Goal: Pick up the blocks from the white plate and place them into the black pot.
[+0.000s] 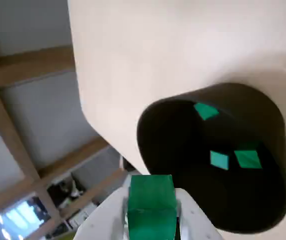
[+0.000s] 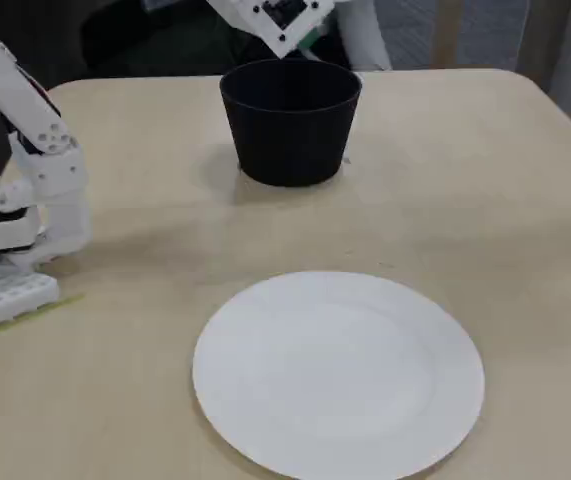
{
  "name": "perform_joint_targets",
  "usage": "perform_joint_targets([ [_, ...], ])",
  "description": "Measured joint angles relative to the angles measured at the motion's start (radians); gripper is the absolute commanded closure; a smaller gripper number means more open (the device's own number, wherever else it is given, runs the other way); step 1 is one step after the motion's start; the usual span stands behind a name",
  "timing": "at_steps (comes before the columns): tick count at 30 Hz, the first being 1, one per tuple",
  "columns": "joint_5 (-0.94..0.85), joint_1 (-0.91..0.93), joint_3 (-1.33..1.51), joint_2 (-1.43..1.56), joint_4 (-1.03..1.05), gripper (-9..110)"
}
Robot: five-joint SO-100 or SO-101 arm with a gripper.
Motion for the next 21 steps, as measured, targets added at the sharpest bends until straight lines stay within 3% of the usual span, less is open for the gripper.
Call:
perform_joint_targets([
  [10,0.018,-0.133,0.015,-0.072,0.003,104],
  [21,-0.051,-0.150,0.015,-0.250,-0.173,104],
])
